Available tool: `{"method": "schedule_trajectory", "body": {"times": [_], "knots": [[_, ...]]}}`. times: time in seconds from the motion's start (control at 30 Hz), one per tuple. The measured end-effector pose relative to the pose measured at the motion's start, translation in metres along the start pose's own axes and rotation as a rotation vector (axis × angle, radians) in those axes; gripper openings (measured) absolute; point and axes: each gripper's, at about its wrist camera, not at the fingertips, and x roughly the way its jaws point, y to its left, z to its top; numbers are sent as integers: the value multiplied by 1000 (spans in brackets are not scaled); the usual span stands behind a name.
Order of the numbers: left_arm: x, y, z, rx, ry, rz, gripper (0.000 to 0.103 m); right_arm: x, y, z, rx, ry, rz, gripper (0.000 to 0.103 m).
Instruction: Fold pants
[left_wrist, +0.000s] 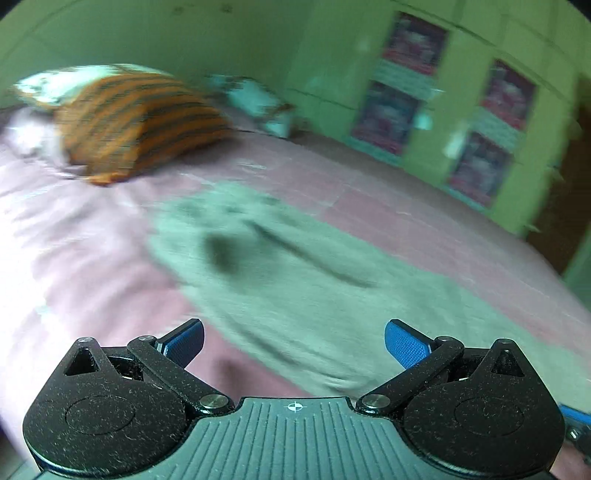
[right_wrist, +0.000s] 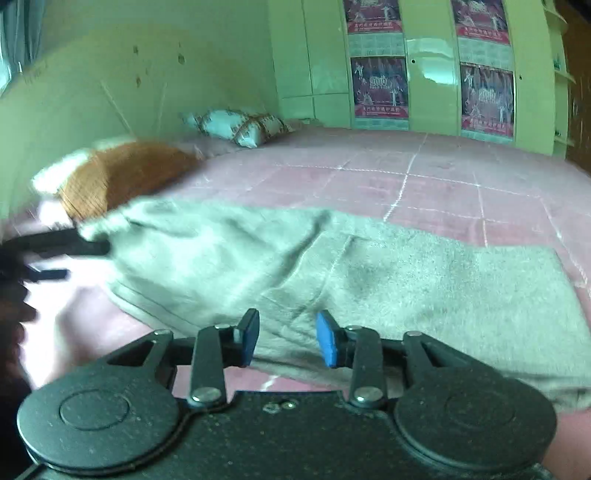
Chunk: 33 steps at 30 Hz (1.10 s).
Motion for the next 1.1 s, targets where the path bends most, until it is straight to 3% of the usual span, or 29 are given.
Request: {"method": "schedule_trajectory", "body": {"times": [0.1, 0.23, 0.3, 0.33, 0.37, 0.4, 0.43, 0.5, 0.6, 0.7, 0.8, 0.9, 0.93, 0.97, 1.03, 1.1], "knots": [[4, -33, -9, 22, 44, -131, 103, -24, -28, 5, 65, -41, -63, 28], [9, -96, -18, 81, 57, -222, 97, -54, -82, -2, 245, -123, -198, 30], [14, -125, -23, 126, 58, -210, 93, -65, -106, -10, 281, -154, -297, 30], [18, -142, -27, 193, 73, -162, 93, -65, -115, -14, 290, -140, -330, 29], [32, -157, -37, 285, 152, -95, 94, -56, -124, -19, 311, -86, -335, 28], [39, -166, -48, 336, 213, -84, 98, -41, -135, -26, 347, 37, -311, 28], [39, -168, -52, 351, 190, -88, 98, -35, -140, -29, 342, 73, -291, 28], [37, -170, -47, 349, 182, -86, 98, -47, -141, -22, 312, 38, -275, 27], [44, -178, -27, 325, 106, -49, 98, -59, -154, -7, 329, -53, -270, 28], [71, -199, -6, 324, 100, -53, 98, -27, -167, 21, 323, -40, -291, 17], [107, -217, 5, 363, 128, -23, 98, -1, -177, 45, 285, -34, -313, 17], [147, -215, -7, 373, 249, 6, 103, 43, -199, 52, 280, 96, -328, 17], [148, -210, -11, 354, 238, -6, 103, 60, -209, 46, 308, 175, -324, 17], [147, -207, -12, 344, 235, -15, 103, 64, -213, 43, 320, 189, -311, 17], [131, -202, -9, 336, 218, -23, 103, 45, -206, 46, 300, 122, -297, 18], [101, -183, -7, 314, 138, -63, 103, 12, -197, 38, 291, 3, -279, 24]]}}
